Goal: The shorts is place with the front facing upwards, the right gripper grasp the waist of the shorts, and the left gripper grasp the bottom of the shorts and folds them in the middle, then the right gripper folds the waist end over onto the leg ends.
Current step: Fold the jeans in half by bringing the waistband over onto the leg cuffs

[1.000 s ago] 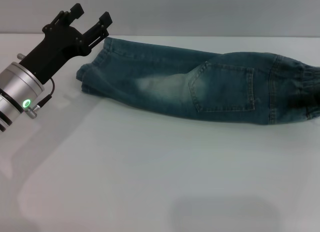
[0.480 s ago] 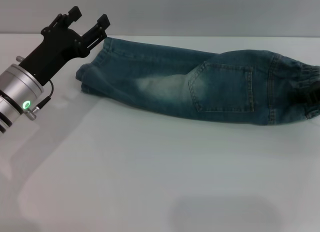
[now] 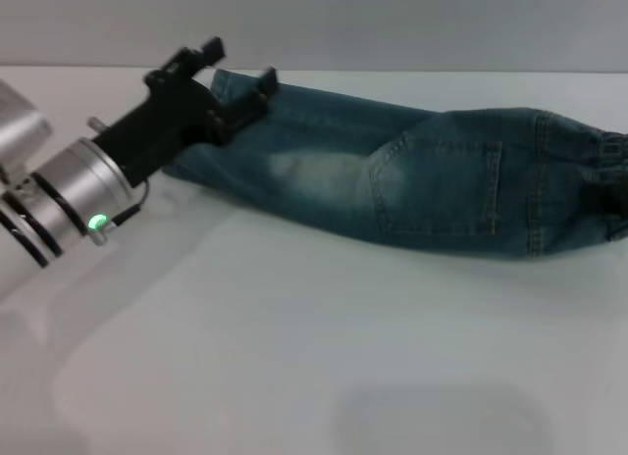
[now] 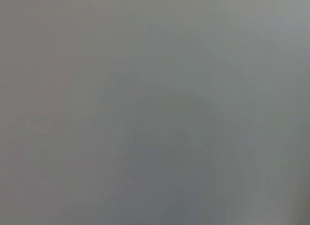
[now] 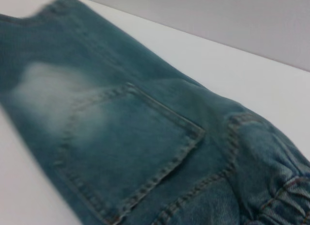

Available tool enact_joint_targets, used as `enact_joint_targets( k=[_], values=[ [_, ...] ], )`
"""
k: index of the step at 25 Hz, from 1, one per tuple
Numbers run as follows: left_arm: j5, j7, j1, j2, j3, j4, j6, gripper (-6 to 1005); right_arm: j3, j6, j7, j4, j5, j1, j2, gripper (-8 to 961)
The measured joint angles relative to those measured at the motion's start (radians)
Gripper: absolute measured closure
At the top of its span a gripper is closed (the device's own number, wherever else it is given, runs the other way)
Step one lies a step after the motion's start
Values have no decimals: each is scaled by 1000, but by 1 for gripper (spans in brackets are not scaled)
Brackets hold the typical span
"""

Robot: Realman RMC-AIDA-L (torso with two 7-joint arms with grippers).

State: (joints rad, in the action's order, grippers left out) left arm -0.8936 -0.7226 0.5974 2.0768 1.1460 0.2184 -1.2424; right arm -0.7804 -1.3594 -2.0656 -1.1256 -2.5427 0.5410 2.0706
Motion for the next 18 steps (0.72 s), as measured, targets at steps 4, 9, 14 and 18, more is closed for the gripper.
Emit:
enact_joint_targets(
  k=[4,9,14,18],
  values=[
    [1,25,37,1,30,-44,6,169,17,-184,-26,-125,32,-33,0,863],
    [-1,27,73,2,52,-83,16,167,26,-380,-55,-243,34,-55,1,868],
    [2,27,95,2,94,-97,31,168,59,-516,-57,-274,35,-56,0,871],
    [-2,25,116,2,143,-112,69,169,104,-610,-43,-287,61,-62,-3,872]
  ],
)
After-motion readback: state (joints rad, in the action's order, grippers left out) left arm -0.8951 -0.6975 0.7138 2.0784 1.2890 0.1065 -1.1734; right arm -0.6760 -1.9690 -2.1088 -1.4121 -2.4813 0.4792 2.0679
